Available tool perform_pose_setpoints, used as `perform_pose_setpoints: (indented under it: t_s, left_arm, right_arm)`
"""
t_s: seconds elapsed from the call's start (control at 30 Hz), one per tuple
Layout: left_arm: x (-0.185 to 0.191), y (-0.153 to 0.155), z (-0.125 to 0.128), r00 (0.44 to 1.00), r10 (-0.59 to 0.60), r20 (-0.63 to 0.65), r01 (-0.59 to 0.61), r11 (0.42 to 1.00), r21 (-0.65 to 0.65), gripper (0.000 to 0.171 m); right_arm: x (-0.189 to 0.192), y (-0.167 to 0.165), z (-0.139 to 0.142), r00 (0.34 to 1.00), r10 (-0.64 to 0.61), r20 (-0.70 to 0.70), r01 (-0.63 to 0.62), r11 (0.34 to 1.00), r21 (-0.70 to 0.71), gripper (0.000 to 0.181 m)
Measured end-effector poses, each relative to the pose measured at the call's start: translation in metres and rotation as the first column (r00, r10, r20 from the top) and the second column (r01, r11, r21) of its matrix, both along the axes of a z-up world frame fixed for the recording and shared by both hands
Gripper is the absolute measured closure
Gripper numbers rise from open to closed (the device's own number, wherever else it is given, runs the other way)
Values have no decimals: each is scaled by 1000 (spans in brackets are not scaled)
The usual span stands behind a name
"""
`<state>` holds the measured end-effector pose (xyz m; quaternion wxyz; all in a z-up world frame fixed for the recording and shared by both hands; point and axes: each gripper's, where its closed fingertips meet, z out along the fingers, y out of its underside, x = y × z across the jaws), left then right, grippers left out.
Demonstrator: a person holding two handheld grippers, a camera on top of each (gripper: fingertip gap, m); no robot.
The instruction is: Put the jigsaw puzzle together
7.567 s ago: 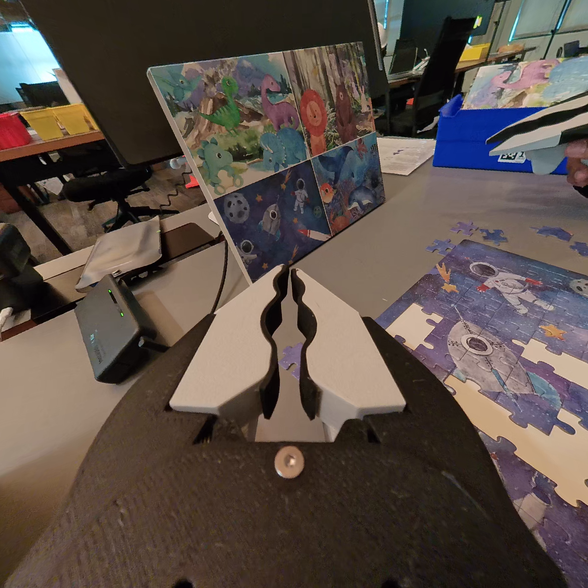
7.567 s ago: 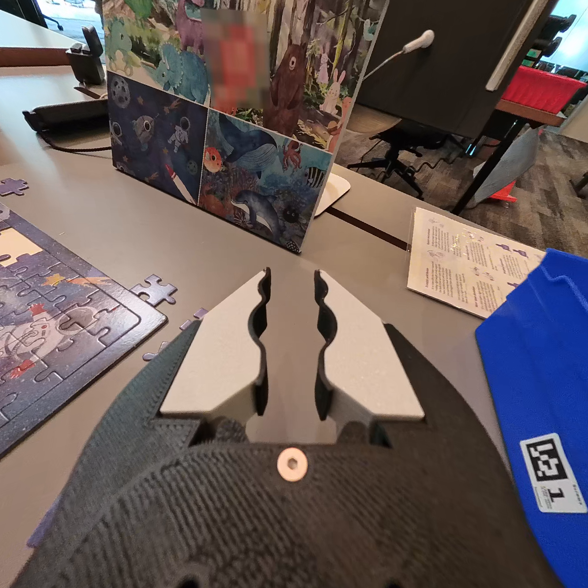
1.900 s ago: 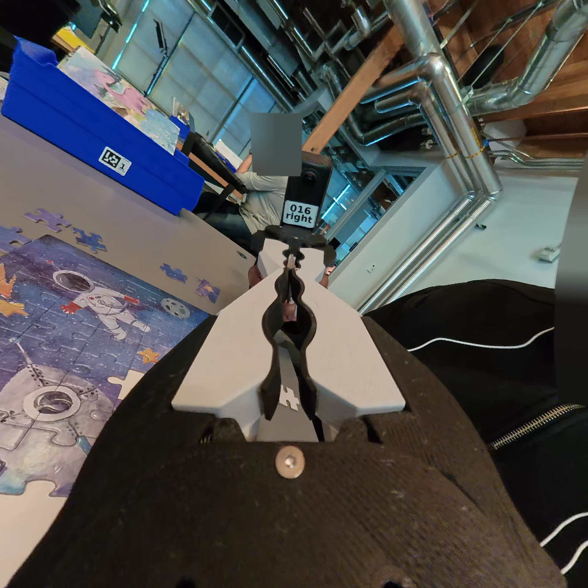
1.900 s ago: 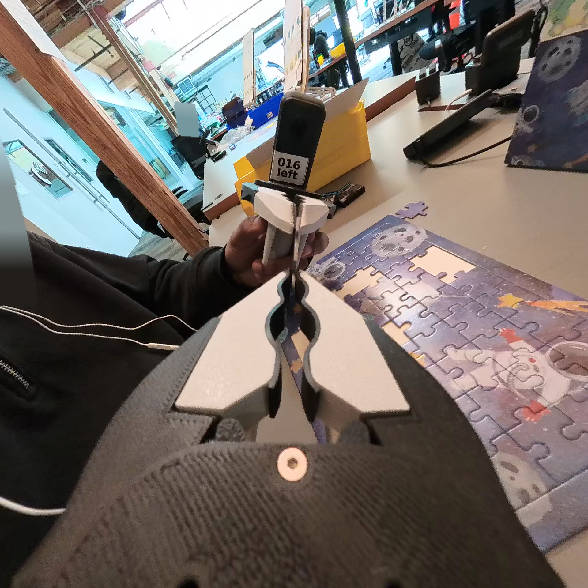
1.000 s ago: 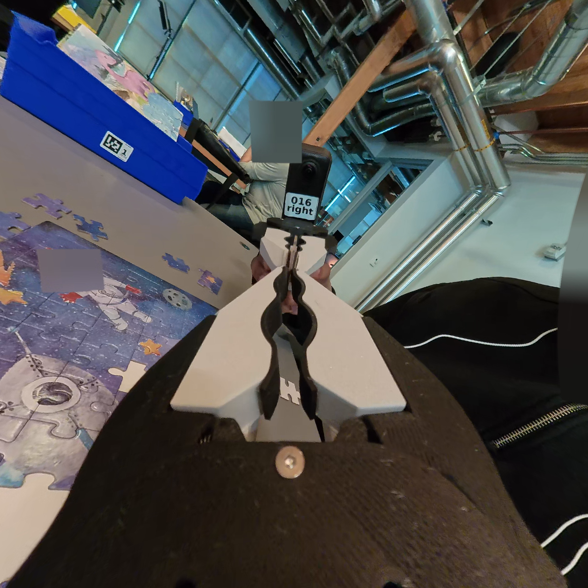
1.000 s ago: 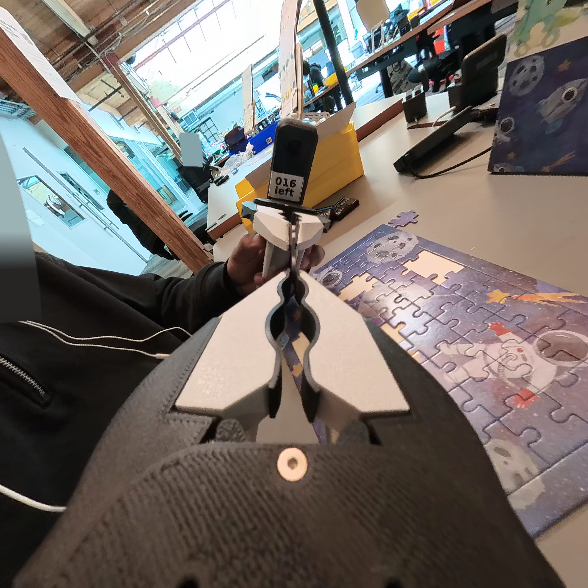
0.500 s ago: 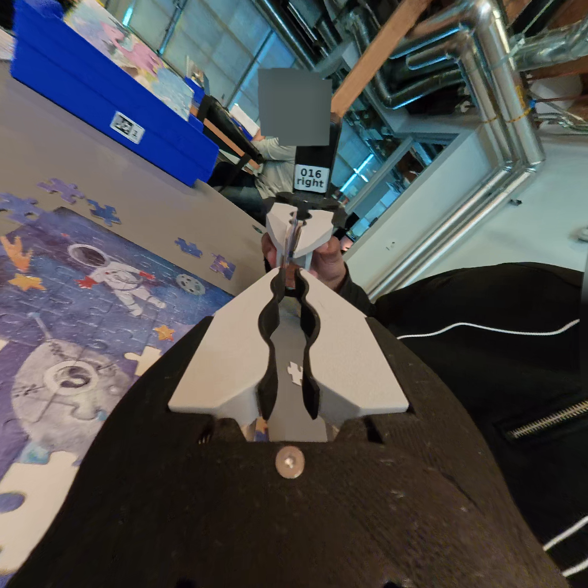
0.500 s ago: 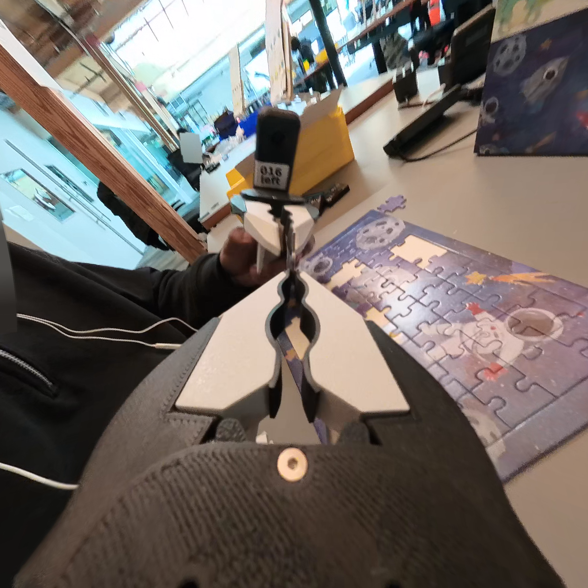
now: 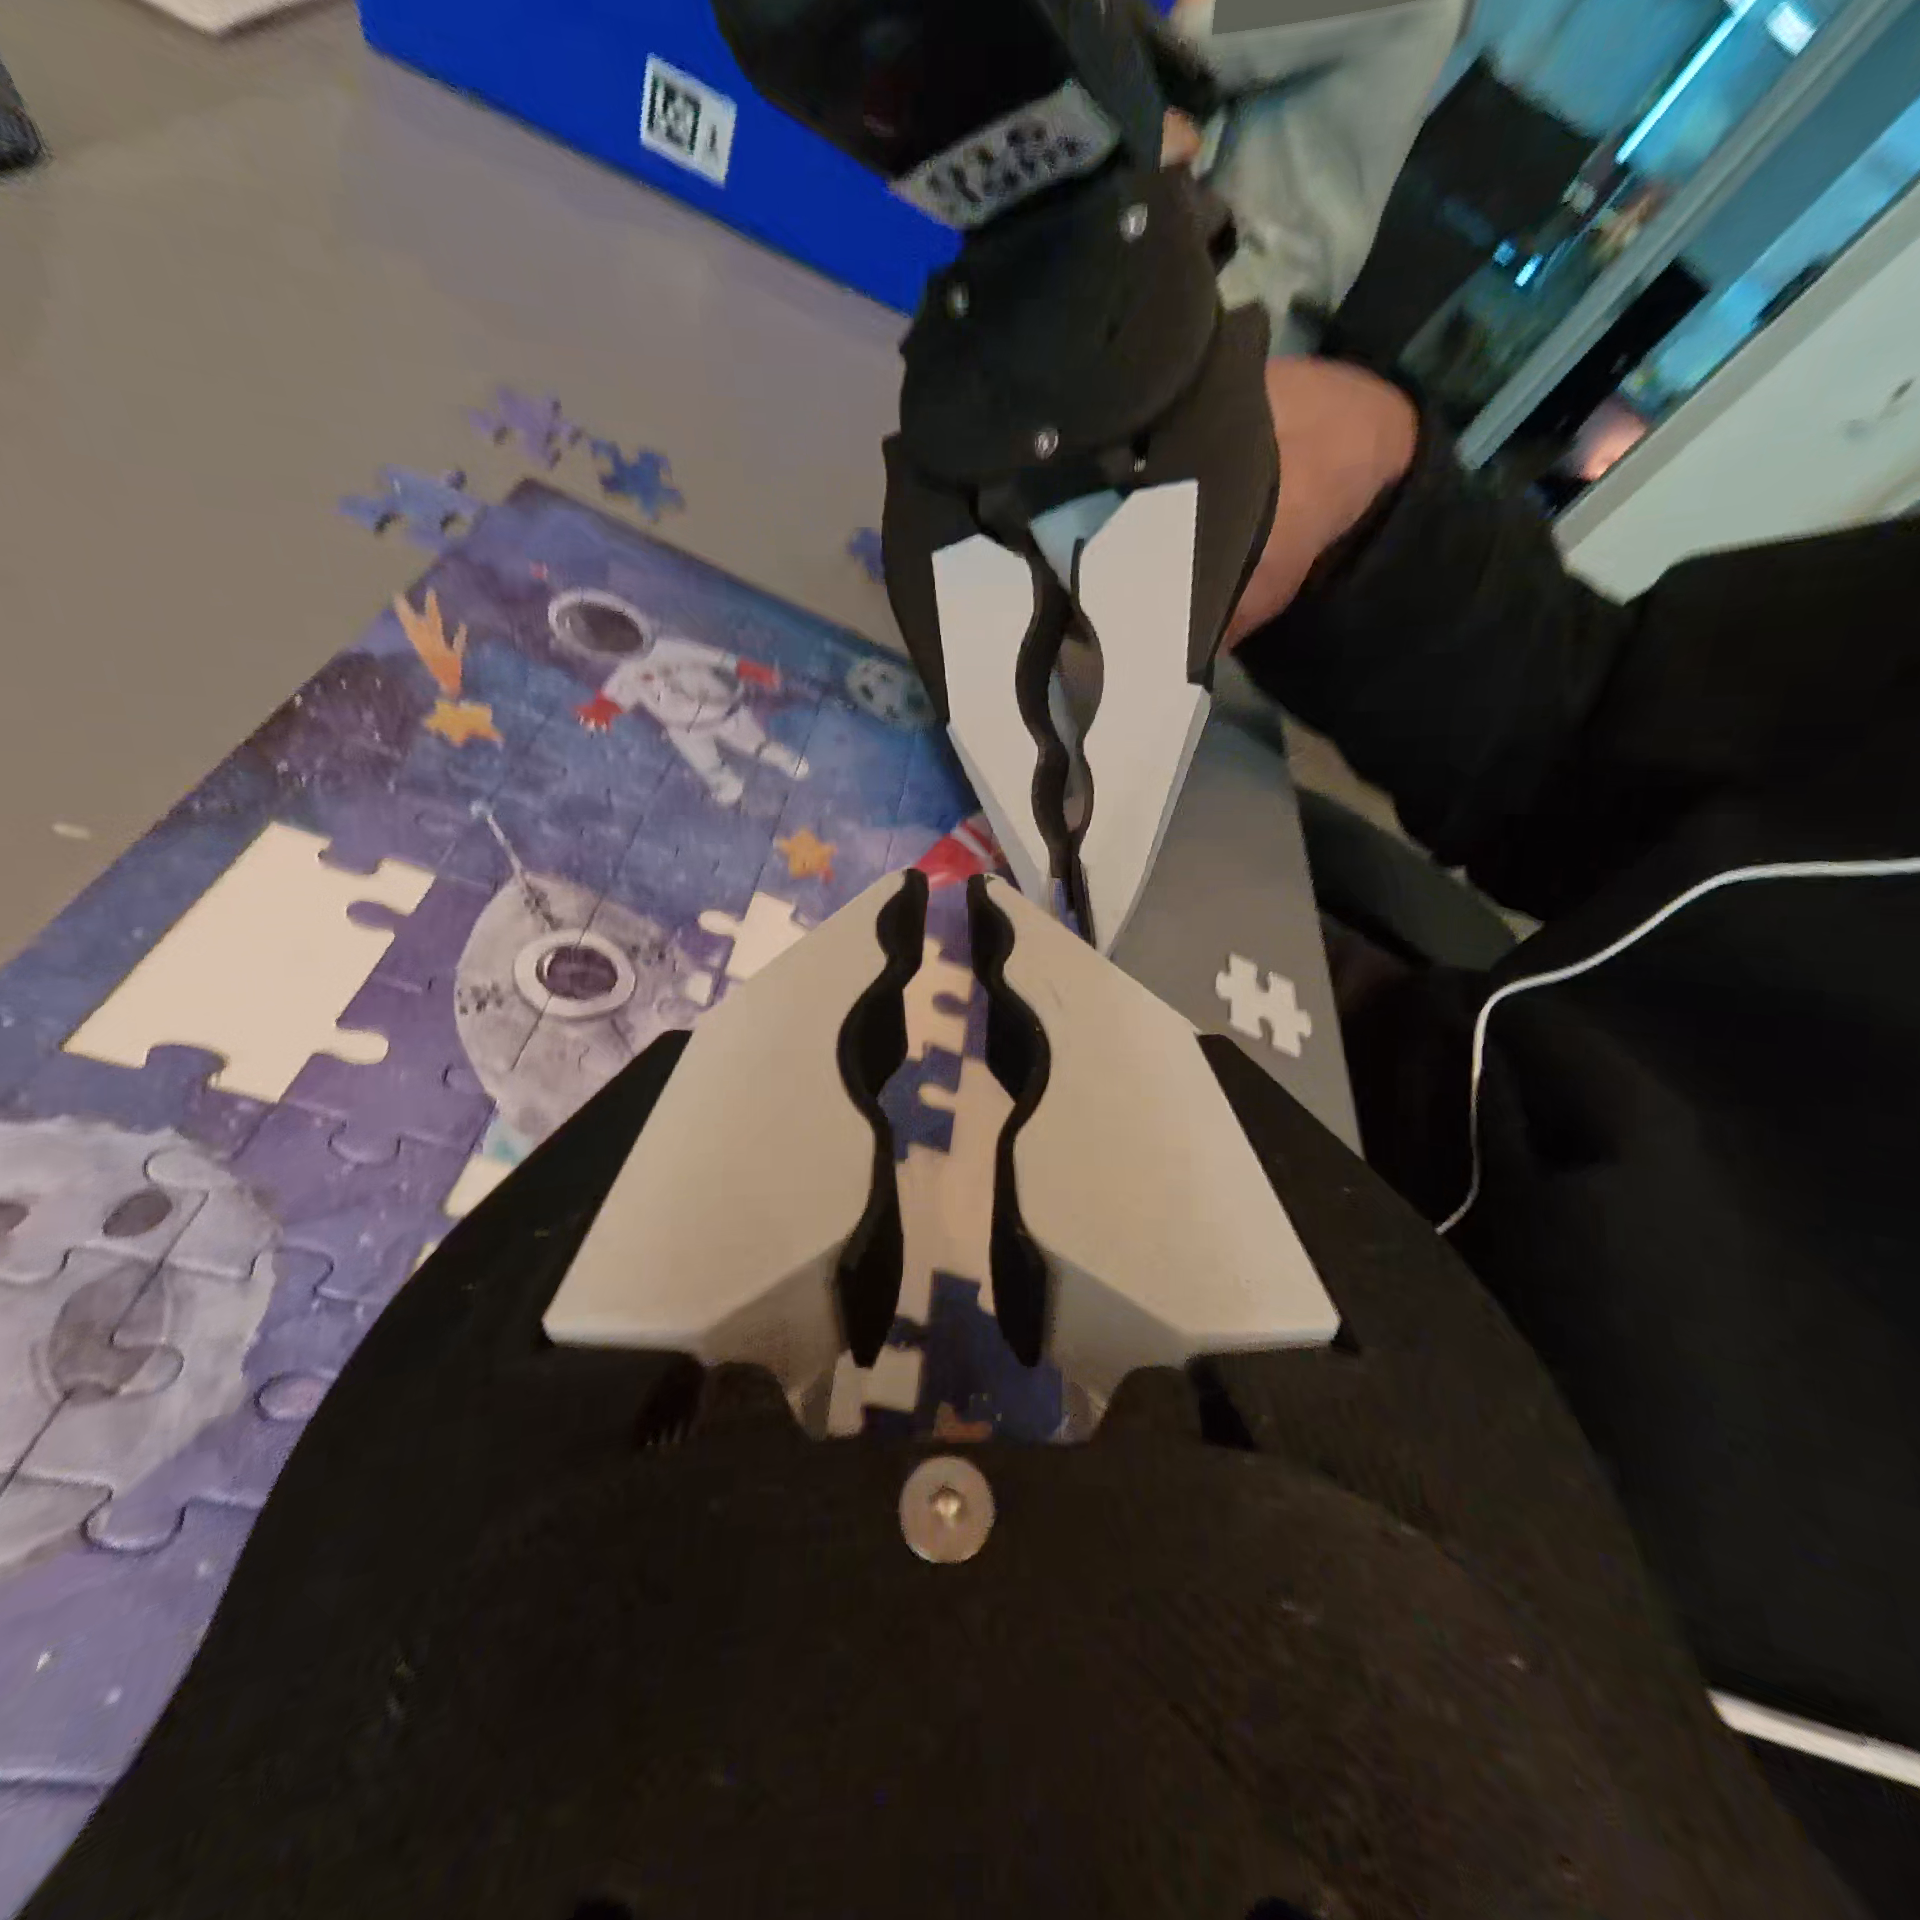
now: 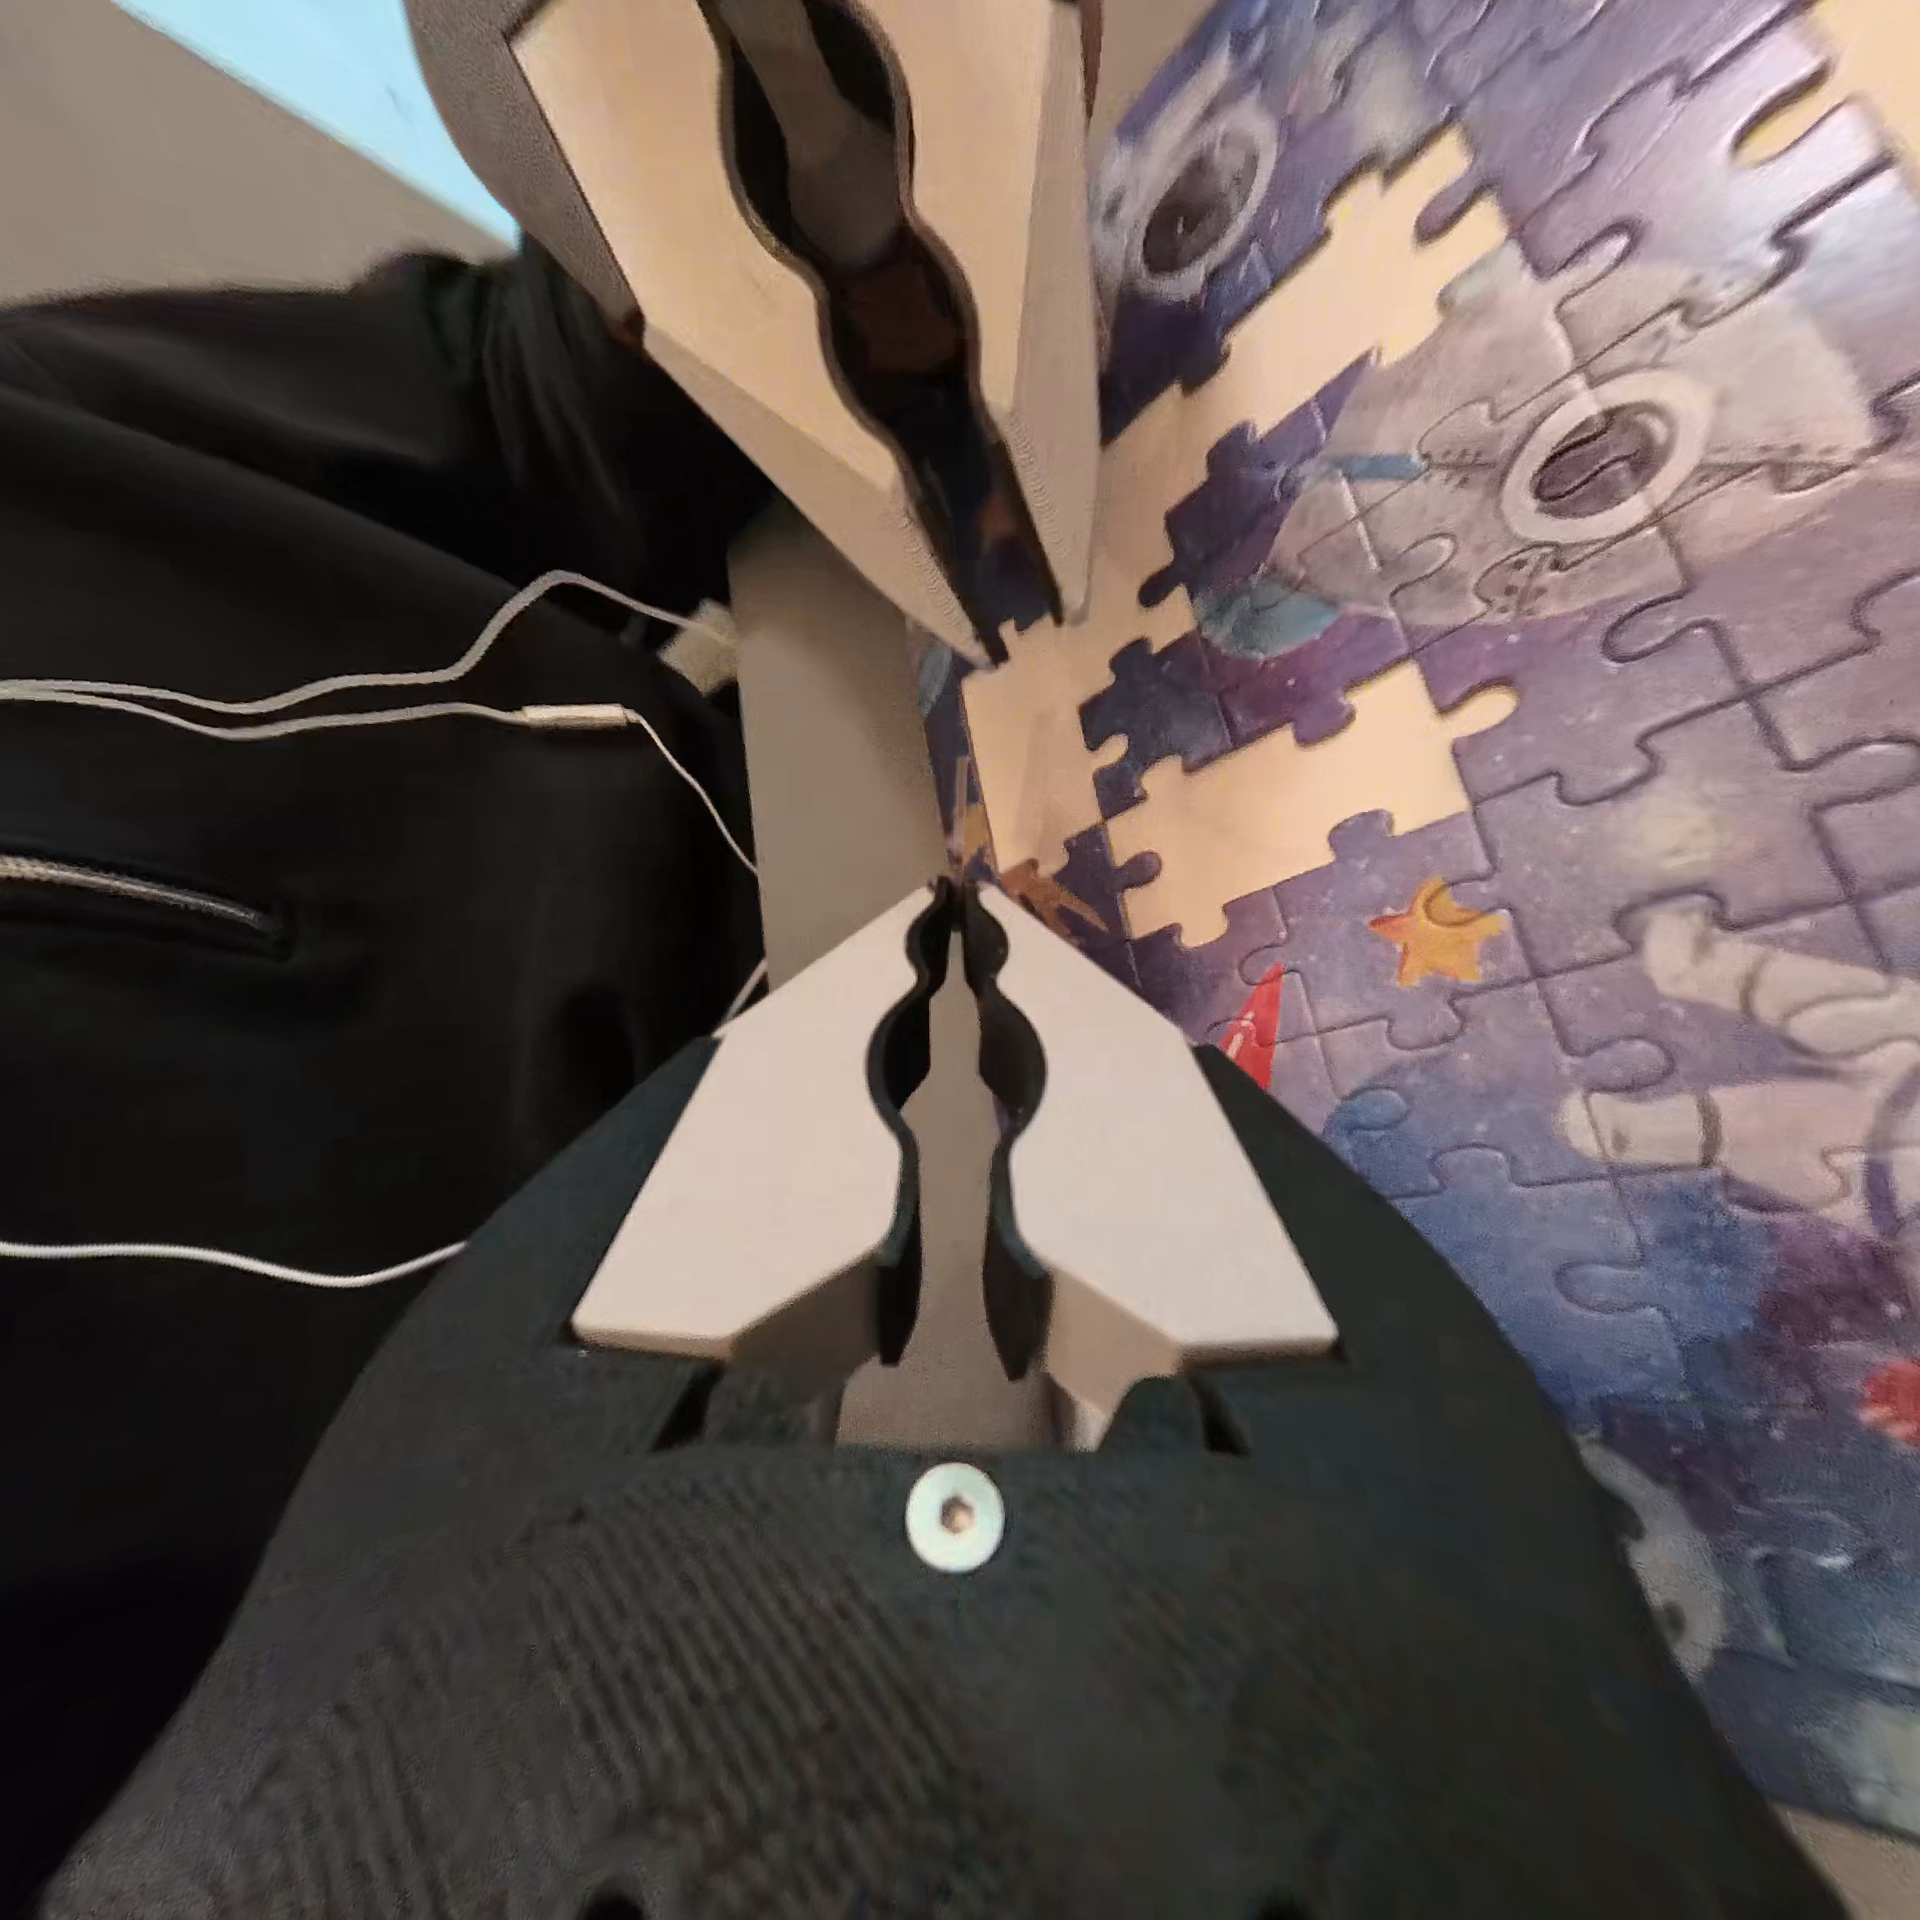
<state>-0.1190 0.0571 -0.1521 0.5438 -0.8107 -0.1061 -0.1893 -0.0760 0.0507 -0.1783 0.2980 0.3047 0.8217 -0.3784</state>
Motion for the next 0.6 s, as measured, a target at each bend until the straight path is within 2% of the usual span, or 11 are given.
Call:
perform_pose_setpoints:
  t_s: [0.07, 0.2, 0.3, 0.37, 0.47, 0.6]
  left_arm:
    - [3, -4, -8, 1000, 1, -16, -2, 999, -48, 166]
    - [30, -20, -21, 993, -67, 98, 82, 984, -159, 155]
    - [34, -29, -41, 998, -30, 52, 42, 969, -243, 146]
    - [34, -30, -45, 1000, -7, 11, 10, 968, -251, 143]
    - [28, -30, -39, 999, 15, -50, -25, 975, -222, 143]
    - [30, -29, -42, 999, -6, -34, -2, 971, -238, 143]
  right_arm:
    - [2, -2, -9, 998, 62, 0, -62, 996, 61, 181]
    - [-4, -5, -19, 992, 122, -13, -120, 986, 113, 175]
    - [-10, -7, -24, 988, 153, -15, -150, 981, 119, 165]
    - [-16, -10, -22, 986, 163, -18, -161, 983, 91, 158]
    - [-24, -12, -18, 981, 171, -88, -167, 985, 52, 157]
    - [-25, -11, -11, 976, 154, -152, -157, 988, -7, 162]
